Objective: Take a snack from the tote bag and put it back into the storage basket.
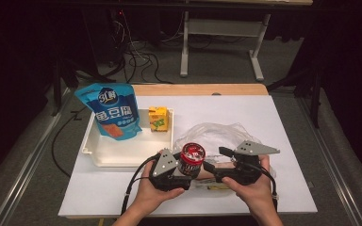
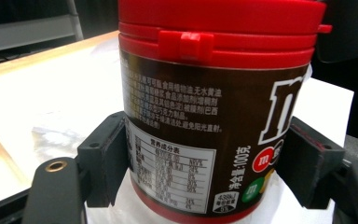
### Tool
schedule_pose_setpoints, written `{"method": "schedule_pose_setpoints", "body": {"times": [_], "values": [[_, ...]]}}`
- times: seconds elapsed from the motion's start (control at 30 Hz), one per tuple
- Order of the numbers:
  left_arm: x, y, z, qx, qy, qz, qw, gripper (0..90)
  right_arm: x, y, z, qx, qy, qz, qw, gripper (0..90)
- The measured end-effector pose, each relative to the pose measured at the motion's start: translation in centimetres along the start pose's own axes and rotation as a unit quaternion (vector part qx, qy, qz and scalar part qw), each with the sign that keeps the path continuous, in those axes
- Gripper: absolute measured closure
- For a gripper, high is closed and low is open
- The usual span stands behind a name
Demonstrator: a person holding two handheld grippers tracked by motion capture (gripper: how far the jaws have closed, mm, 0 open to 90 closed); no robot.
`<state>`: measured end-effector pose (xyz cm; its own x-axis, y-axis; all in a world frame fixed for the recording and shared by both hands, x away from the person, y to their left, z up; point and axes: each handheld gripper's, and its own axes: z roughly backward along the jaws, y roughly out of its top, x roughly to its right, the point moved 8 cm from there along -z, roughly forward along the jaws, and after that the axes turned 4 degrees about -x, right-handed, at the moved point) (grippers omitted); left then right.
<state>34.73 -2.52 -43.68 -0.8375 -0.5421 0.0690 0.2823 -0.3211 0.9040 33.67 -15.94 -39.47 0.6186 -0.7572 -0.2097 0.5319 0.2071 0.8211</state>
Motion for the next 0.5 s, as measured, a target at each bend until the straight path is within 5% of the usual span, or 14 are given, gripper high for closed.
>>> {"method": "schedule_pose_setpoints", "body": {"times": [0.5], "values": [[-2.4,0.6,2.3,0.022,0.023,0.016,0.9993,26.1,3.3,-1.2,0.1,-0.001,-0.04,-0.025,0.9989,23.0]]}}
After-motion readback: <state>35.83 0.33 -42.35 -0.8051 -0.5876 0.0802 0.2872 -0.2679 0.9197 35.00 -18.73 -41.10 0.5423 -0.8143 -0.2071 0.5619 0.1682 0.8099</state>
